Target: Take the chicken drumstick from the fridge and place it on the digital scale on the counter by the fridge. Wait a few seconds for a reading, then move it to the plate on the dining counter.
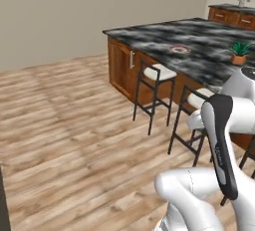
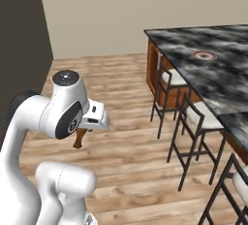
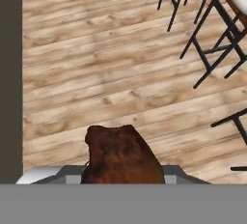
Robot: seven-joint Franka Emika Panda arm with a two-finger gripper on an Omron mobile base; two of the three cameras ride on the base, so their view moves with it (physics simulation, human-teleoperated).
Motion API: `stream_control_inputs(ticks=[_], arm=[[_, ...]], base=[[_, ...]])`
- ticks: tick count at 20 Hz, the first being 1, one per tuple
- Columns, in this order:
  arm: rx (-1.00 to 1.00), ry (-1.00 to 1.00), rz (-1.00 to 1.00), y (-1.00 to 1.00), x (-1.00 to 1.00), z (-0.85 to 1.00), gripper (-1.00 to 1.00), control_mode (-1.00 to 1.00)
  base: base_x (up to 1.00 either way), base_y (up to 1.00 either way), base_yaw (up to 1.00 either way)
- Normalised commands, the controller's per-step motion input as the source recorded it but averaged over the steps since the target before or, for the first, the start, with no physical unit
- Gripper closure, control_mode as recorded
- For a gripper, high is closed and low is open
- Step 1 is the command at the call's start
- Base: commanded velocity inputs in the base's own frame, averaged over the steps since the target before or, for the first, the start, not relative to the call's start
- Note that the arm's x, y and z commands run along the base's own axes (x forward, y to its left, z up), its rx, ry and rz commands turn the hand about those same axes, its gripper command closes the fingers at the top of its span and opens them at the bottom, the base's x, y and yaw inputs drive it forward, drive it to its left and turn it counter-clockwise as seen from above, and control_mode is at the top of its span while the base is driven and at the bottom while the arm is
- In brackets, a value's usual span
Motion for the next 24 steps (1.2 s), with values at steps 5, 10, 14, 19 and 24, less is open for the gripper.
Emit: stream_control_inputs(ticks=[5,10,14,19,24], arm=[[0.0,0.0,0.0,0.0,0.0,0.0,1.0,1.0],[0.0,0.0,0.0,0.0,0.0,0.0,1.0,1.0],[0.0,0.0,0.0,0.0,0.0,0.0,1.0,1.0],[0.0,0.0,0.0,0.0,0.0,0.0,1.0,1.0],[0.0,0.0,0.0,0.0,0.0,0.0,1.0,1.0]], base=[[0.41,1.0,-0.42],[0.04,1.0,-0.46],[0.0,1.0,-0.47],[0.0,1.0,-0.42],[0.0,1.0,-0.38]])
